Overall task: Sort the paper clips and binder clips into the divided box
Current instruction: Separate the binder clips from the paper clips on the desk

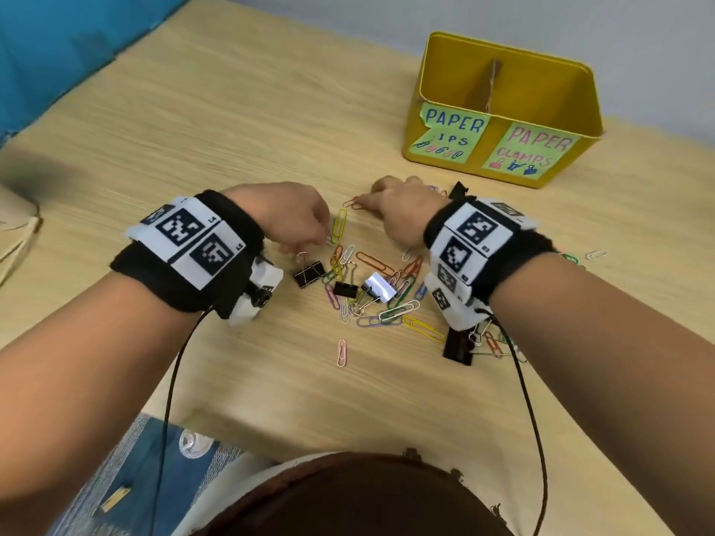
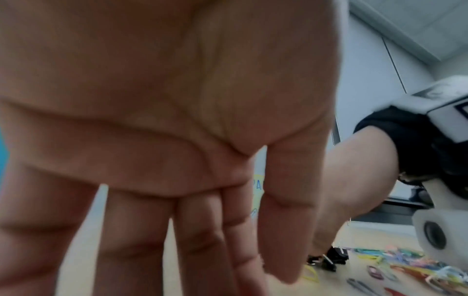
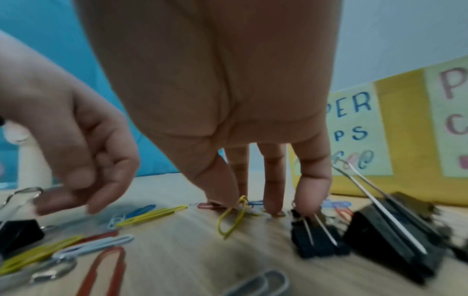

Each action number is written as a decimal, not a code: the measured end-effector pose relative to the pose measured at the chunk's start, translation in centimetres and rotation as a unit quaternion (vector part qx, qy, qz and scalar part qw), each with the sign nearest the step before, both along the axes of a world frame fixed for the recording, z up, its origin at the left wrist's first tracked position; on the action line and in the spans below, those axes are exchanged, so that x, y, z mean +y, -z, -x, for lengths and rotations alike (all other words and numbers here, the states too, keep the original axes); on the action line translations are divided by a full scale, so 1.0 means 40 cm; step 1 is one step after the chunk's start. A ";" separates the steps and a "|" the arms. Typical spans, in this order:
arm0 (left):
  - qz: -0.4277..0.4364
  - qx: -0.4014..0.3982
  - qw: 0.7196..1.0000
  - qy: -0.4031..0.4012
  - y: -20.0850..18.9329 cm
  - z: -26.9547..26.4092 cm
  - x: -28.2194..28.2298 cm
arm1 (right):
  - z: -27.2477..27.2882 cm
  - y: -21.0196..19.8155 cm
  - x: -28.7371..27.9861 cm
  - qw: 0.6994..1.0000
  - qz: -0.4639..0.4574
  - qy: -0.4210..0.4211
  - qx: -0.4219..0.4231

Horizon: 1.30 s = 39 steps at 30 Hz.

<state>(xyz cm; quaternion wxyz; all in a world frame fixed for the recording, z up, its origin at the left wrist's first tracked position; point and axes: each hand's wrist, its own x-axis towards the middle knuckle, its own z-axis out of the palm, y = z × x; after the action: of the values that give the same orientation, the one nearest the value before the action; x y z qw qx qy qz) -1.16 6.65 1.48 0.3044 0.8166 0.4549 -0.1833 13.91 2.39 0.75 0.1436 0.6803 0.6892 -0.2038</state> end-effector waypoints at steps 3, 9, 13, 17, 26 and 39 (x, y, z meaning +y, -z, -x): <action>-0.087 -0.004 0.996 -0.011 0.008 0.010 0.014 | -0.011 -0.010 0.010 1.000 -0.008 0.016 0.005; -0.060 0.031 0.995 0.071 0.025 -0.074 -0.002 | 0.003 -0.005 0.007 1.000 0.011 0.011 -0.023; -0.067 0.020 0.990 0.120 0.029 -0.122 -0.012 | -0.016 -0.003 -0.003 1.000 0.011 -0.010 -0.025; -0.045 -0.018 0.993 0.110 0.040 -0.139 -0.019 | -0.068 -0.016 -0.027 0.996 0.011 0.078 0.052; -0.070 -0.026 0.981 0.177 0.045 -0.178 -0.060 | -0.091 0.002 -0.085 1.000 0.010 0.016 0.008; 0.019 -0.191 0.981 -0.014 -0.015 -0.179 0.040 | -0.203 -0.084 -0.048 0.910 -0.056 0.230 0.339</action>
<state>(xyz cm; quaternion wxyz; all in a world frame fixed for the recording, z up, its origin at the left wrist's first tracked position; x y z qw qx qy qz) 5.99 8.24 2.08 0.4036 0.8243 0.3960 -0.0282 22.02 0.47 4.13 -0.1877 0.7171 0.5309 -0.4107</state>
